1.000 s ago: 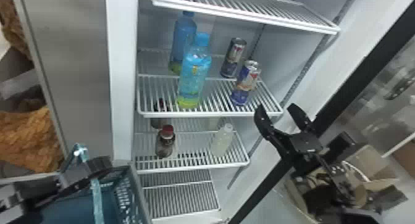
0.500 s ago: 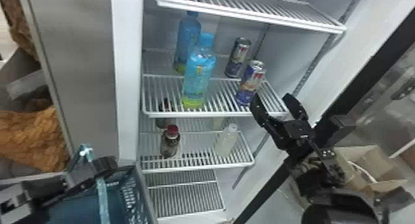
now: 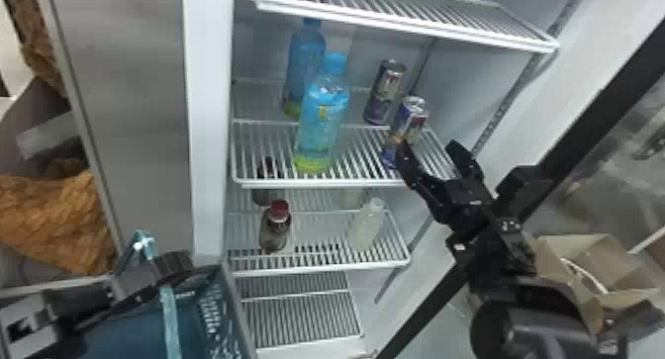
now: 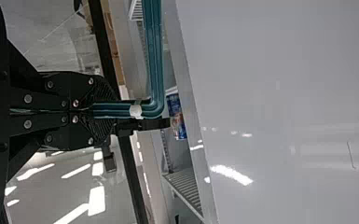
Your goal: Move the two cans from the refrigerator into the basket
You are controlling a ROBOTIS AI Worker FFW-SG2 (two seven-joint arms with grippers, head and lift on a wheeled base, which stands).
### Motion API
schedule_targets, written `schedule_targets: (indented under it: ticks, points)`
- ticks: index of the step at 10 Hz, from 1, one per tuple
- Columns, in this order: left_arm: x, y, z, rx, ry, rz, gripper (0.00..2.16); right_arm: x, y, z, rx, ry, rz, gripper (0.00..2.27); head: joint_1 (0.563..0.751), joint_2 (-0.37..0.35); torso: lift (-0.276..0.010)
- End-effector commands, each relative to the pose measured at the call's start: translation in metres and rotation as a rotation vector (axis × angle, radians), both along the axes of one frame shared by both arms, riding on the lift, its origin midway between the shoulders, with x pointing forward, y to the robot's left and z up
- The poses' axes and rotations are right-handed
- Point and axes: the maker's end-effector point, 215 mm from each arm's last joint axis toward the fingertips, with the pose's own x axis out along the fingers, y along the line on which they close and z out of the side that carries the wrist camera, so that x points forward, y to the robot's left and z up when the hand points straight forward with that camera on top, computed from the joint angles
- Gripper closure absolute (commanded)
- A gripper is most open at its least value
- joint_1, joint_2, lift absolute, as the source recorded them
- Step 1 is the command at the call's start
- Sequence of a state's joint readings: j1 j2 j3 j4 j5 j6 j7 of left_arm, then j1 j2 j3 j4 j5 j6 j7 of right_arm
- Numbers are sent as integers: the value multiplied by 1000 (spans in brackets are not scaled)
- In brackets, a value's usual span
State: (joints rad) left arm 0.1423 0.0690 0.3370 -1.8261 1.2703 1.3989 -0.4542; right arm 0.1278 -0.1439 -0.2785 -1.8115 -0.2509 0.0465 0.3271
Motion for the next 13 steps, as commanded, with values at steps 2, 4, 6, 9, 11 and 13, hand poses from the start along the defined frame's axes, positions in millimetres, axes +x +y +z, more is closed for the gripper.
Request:
schedule_targets:
  ticks: [2, 4, 6, 9, 11, 13]
  points:
    - [0, 0, 0, 0, 1, 0, 1197, 18, 11, -3, 9, 14, 21, 127, 695, -308, -35]
    - [1, 0, 0, 1, 0, 0, 1197, 28, 22, -8, 13, 31, 45, 233, 695, -296, -35]
    - [0, 0, -1, 1, 2, 0, 1197, 31, 18, -19, 35, 65, 43, 768, 695, -281, -35]
    - [0, 0, 0, -1, 1, 0, 1197, 33, 22, -20, 28, 84, 51, 1277, 695, -280, -35]
    - [1, 0, 1, -4, 0, 2, 1197, 26, 21, -15, 22, 74, 50, 1277, 695, -278, -35]
    - [0, 0, 1, -5, -1, 2, 1197, 8, 20, 6, -5, 37, 47, 1277, 695, -282, -35]
